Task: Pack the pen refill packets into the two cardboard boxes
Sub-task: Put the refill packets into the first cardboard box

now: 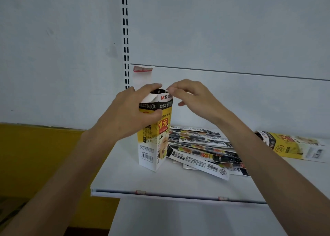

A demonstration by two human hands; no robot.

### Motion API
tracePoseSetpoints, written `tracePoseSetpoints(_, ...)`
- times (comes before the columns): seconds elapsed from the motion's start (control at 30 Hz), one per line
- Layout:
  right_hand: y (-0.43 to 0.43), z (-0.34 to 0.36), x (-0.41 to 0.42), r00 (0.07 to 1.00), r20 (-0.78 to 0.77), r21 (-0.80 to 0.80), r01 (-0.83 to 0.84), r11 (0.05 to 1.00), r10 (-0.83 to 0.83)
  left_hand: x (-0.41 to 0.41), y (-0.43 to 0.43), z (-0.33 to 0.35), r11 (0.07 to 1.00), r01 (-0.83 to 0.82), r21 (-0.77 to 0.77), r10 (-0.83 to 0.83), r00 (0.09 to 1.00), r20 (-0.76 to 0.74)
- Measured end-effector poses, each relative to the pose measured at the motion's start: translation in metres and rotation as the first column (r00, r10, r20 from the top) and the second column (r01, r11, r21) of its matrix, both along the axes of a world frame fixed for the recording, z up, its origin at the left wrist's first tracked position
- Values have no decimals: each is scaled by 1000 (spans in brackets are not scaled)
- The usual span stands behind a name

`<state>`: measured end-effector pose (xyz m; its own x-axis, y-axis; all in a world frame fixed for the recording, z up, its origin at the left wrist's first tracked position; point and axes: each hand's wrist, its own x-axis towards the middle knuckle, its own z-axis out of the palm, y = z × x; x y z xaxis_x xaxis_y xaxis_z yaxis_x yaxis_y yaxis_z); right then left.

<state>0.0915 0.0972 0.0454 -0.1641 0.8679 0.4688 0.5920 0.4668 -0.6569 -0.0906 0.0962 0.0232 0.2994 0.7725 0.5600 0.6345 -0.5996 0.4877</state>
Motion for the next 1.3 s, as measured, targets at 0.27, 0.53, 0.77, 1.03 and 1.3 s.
tracePoseSetpoints(0.27,18,-26,37,992,-49,59,123,991,-120,0,1,2,1000,22,-17,-21,1000,12)
tracePoseSetpoints(0.53,36,-77,60,869,485,-265,250,931,-95,2,0,1,1000,9,-14,-9,1000,-3)
tracePoseSetpoints(0.77,62,-55,75,801,549,-199,403,893,-239,3,-5,0,1000,9,-27,-8,1000,21)
tracePoseSetpoints(1.03,81,-92,69,778,567,-263,481,836,-270,2,-3,3,999,-25,-35,26,999,31)
tracePoseSetpoints(1.3,74,-70,71,914,238,-256,385,887,-328,3,-2,1,1000,-7,-29,8,1000,21)
